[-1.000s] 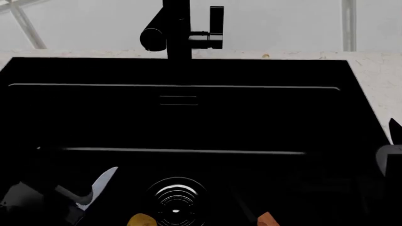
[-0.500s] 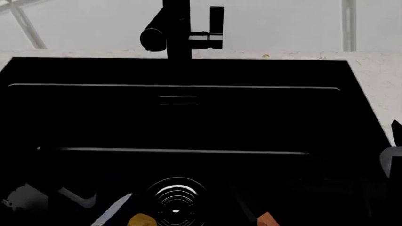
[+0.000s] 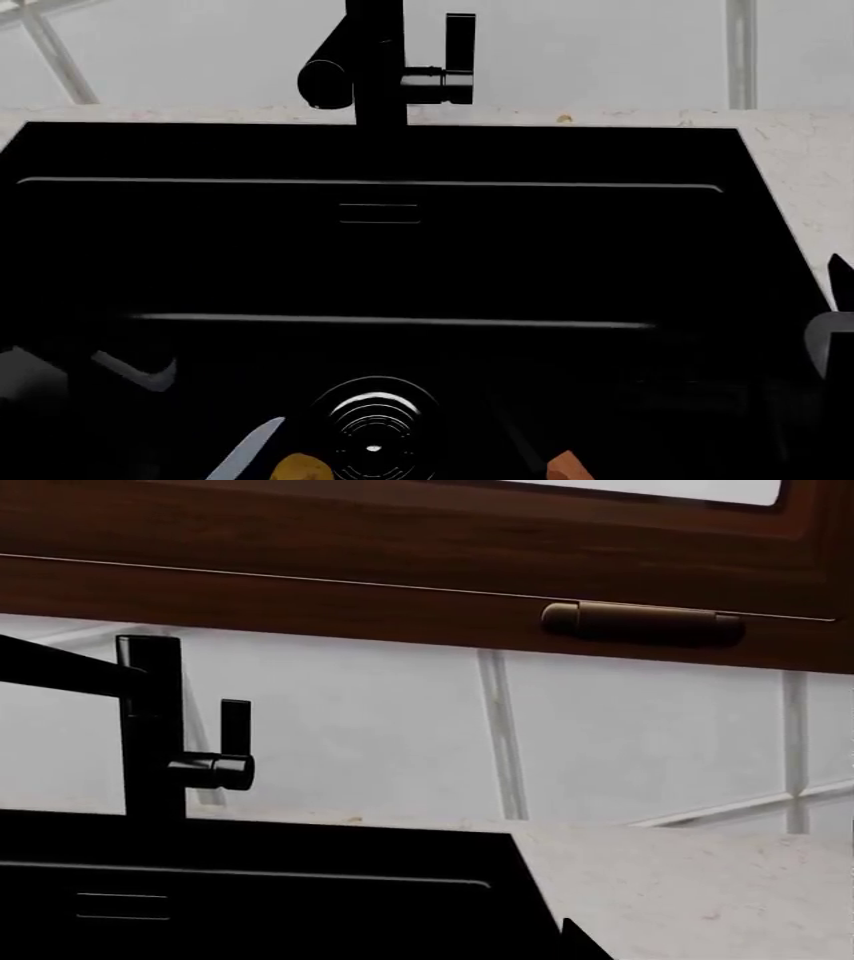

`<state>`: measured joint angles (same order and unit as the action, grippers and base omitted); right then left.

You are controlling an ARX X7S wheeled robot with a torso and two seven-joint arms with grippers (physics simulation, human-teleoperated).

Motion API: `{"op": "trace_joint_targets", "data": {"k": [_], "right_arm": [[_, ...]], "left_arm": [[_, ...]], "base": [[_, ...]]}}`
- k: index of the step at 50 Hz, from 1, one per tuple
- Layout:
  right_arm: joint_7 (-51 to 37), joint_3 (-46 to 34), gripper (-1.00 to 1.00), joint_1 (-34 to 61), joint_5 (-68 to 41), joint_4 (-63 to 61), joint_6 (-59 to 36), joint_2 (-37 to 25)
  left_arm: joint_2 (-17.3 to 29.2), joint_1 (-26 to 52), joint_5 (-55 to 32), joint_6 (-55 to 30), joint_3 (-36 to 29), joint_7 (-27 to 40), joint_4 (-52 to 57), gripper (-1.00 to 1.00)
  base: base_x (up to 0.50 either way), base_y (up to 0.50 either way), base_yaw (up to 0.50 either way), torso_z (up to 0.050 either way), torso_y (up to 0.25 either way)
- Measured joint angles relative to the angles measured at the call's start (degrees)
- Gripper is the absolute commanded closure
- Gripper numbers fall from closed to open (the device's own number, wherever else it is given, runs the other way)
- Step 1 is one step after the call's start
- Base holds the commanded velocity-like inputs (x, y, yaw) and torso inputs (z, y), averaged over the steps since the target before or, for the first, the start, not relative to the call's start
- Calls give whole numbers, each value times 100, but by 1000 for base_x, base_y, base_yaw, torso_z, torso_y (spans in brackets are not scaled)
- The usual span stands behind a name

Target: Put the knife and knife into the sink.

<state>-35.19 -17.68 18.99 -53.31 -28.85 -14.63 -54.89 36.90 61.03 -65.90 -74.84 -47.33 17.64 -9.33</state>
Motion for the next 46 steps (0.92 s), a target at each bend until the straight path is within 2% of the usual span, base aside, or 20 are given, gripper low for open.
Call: {"op": "trace_joint_targets", "data": {"k": [10, 18, 32, 46], "right_arm": [[9, 3, -100, 21, -5, 10, -15, 7], [24, -2, -100, 46, -10, 22, -32, 17], [62, 4, -100, 38, 0, 46, -11, 29], [90, -12, -100, 60, 16, 39, -11, 60]], "left_arm": [[400, 329, -585, -6, 801, 583, 817, -100], [696, 283, -977, 289, 1416, 998, 1625, -100], [1049, -494, -1026, 1287, 2180, 1415, 2946, -100], [1385, -1709, -813, 2335, 2790, 1774, 4107, -100]], "base": [[0, 0, 0, 0, 0], [0, 0, 0, 0, 0], [0, 0, 0, 0, 0], [0, 0, 0, 0, 0]]}}
